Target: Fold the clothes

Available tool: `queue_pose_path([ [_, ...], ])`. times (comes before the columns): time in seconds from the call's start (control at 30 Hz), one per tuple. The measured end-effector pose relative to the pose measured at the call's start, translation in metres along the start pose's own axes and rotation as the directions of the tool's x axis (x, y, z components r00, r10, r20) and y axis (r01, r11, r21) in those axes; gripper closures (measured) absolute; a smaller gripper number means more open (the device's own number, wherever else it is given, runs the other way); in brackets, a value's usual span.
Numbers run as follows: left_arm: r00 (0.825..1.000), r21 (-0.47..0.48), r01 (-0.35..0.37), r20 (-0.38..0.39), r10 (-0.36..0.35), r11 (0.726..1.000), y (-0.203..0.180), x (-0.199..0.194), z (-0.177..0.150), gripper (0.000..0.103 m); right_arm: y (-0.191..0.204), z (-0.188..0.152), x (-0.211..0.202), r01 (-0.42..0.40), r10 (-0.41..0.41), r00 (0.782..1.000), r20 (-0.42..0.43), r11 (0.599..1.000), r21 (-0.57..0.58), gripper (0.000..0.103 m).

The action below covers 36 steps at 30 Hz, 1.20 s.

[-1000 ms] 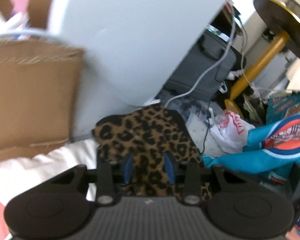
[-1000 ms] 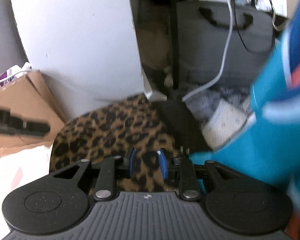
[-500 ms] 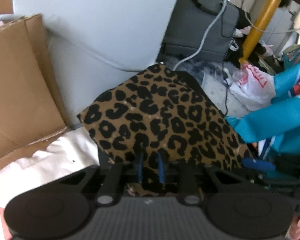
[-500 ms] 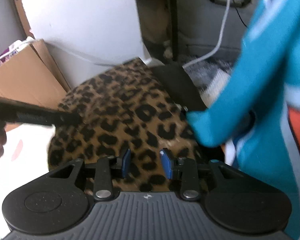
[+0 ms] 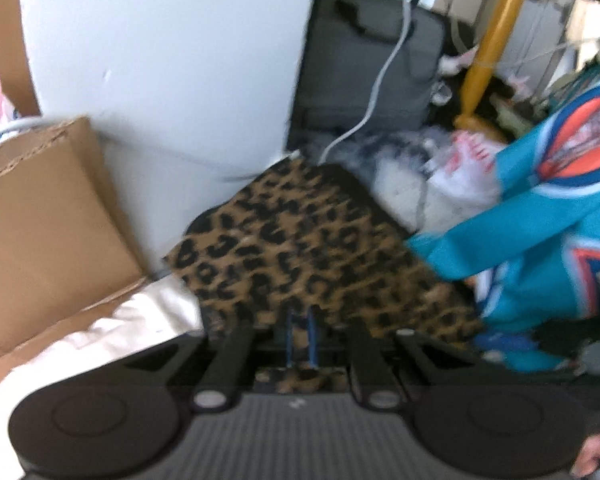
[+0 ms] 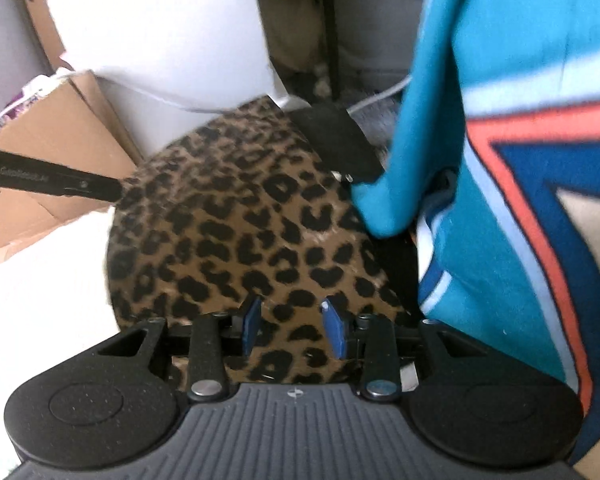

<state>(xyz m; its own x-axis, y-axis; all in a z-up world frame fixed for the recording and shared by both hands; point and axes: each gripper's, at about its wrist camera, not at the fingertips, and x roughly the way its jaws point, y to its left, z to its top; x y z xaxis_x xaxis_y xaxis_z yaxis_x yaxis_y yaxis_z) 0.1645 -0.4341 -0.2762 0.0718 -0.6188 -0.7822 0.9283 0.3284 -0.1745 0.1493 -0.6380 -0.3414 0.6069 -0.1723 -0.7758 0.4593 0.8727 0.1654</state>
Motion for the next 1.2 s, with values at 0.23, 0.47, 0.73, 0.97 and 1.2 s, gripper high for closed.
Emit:
queue_pose_path([
  [0.23, 0.998, 0.024, 0.027, -0.050, -0.026, 0.999, -0.026, 0.018, -0.016, 0.093, 0.023, 0.000, -0.002, -0.055, 0.055, 0.998, -0.006, 0.997, -0.052, 0.059],
  [0.47, 0.994, 0.078, 0.001, -0.110, 0.007, 0.997, -0.030, 0.036, -0.050, 0.093, 0.032, -0.018, 0.020, -0.069, 0.066, 0.996, -0.065, 0.997, -0.047, 0.058],
  [0.73, 0.991, 0.071, -0.018, -0.132, 0.027, 0.997, -0.019, 0.019, -0.056, 0.092, 0.033, -0.042, 0.019, -0.072, 0.065, 0.991, -0.120, 0.996, -0.054, 0.058],
  [0.97, 0.992, 0.064, -0.020, -0.122, 0.027, 0.998, -0.012, -0.007, -0.048, 0.087, 0.024, -0.042, -0.004, -0.091, 0.089, 0.991, -0.102, 0.996, -0.020, 0.058],
  [1.2, 0.992, 0.044, -0.060, -0.107, 0.065, 0.997, -0.002, -0.045, -0.030, 0.063, 0.026, -0.043, -0.030, -0.110, 0.108, 0.989, -0.099, 0.994, -0.019, 0.058],
])
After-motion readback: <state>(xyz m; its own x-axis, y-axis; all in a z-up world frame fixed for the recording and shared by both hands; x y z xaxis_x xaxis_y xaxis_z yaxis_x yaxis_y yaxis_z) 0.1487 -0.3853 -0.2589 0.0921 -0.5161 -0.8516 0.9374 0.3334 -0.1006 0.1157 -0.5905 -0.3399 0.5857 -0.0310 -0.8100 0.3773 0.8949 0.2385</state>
